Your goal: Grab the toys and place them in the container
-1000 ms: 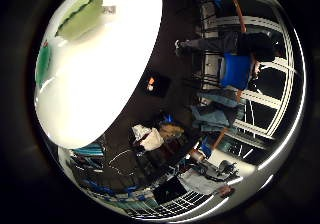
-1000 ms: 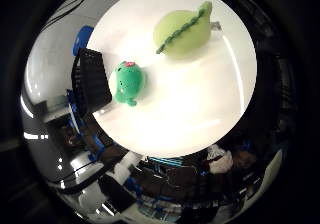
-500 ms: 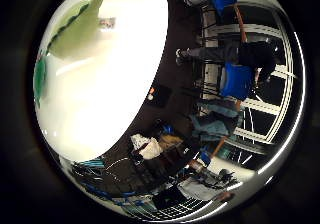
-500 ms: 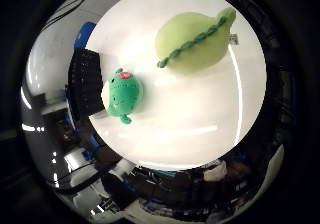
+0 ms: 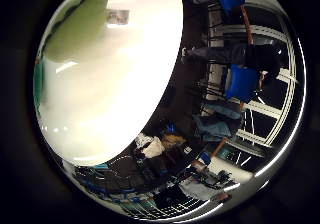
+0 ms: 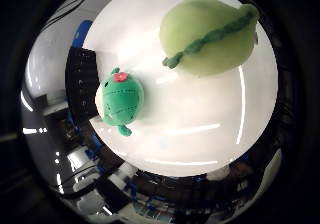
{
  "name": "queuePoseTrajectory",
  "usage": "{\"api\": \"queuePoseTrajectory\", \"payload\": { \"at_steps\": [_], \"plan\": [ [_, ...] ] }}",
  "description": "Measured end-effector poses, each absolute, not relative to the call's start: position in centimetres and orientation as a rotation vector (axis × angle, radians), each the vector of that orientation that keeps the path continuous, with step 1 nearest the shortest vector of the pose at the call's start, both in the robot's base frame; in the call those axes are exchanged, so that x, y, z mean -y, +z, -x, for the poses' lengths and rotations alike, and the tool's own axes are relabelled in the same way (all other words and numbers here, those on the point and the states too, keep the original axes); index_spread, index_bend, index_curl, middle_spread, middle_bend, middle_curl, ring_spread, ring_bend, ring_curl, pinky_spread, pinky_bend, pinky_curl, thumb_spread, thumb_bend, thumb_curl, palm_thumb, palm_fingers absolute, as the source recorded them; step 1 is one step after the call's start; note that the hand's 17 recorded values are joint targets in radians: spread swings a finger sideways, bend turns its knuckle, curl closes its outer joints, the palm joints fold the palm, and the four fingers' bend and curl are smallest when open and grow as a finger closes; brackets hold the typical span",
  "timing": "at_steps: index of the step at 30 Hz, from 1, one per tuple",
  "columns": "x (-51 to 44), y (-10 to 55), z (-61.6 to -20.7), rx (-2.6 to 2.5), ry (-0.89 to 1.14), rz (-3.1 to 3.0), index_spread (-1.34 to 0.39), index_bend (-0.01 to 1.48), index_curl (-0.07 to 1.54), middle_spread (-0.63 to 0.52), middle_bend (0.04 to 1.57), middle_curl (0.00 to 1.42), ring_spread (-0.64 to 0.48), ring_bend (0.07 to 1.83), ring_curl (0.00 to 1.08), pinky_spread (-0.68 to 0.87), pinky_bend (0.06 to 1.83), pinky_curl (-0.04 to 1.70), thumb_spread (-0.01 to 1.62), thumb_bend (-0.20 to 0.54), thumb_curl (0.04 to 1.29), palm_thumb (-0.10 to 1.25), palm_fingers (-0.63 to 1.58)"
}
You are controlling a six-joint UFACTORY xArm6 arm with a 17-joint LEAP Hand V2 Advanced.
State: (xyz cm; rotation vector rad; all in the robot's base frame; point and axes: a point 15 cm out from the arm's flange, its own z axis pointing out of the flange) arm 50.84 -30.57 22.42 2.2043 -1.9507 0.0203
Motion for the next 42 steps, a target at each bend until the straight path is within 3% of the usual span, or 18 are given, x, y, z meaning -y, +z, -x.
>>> {"api": "queuePoseTrajectory", "payload": {
  "at_steps": [9,14,19,23,26,27,30,32,35,42],
  "plan": [
    [29.5,19.8,-52.5,1.986,0.028,-2.190,-0.43,0.16,0.26,0.00,0.19,0.32,0.18,0.23,0.27,0.42,0.44,0.31,0.85,-0.023,0.30,0.05,0.09],
    [28.7,19.9,-53.0,1.999,0.036,-2.168,-0.40,0.15,0.26,-0.04,0.25,0.33,0.19,0.25,0.27,0.47,0.48,0.31,0.99,0.050,0.33,0.41,0.22],
    [28.6,19.7,-52.9,1.992,0.031,-2.158,-0.36,0.14,0.23,-0.13,0.32,0.36,0.10,0.39,0.30,0.49,0.58,0.32,0.98,0.029,0.35,0.66,0.37],
    [28.7,19.7,-52.4,1.973,0.020,-2.138,-0.35,0.14,0.22,-0.22,0.38,0.39,-0.08,0.60,0.34,0.31,0.67,0.33,0.94,0.011,0.39,0.84,0.49],
    [28.7,19.5,-51.8,1.953,0.000,-2.124,-0.35,0.13,0.21,-0.30,0.45,0.43,-0.25,0.79,0.40,-0.05,0.85,0.36,0.91,-0.012,0.42,0.93,0.63],
    [28.7,19.4,-51.7,1.950,-0.010,-2.121,-0.36,0.13,0.20,-0.34,0.50,0.46,-0.31,0.90,0.43,-0.25,0.94,0.38,0.89,-0.014,0.43,0.96,0.74],
    [28.7,19.2,-51.4,1.944,-0.027,-2.115,-0.39,0.17,0.21,-0.40,0.59,0.54,-0.37,1.01,0.49,-0.53,1.07,0.40,0.84,-0.020,0.46,0.99,0.93],
    [28.6,19.2,-51.3,1.937,-0.028,-2.114,-0.43,0.21,0.25,-0.41,0.65,0.61,-0.36,1.05,0.51,-0.58,1.09,0.41,0.81,-0.024,0.47,1.01,1.10],
    [28.7,19.4,-51.3,1.936,-0.026,-2.115,-0.47,0.33,0.34,-0.41,0.72,0.69,-0.33,1.08,0.55,-0.52,1.17,0.46,0.77,-0.012,0.50,1.06,1.20],
    [28.9,21.6,-50.7,1.943,-0.010,-2.116,-0.51,0.42,0.58,-0.39,0.81,0.86,-0.29,1.20,0.62,-0.39,1.32,0.55,0.54,-0.023,0.63,1.13,1.05]
  ]
}}
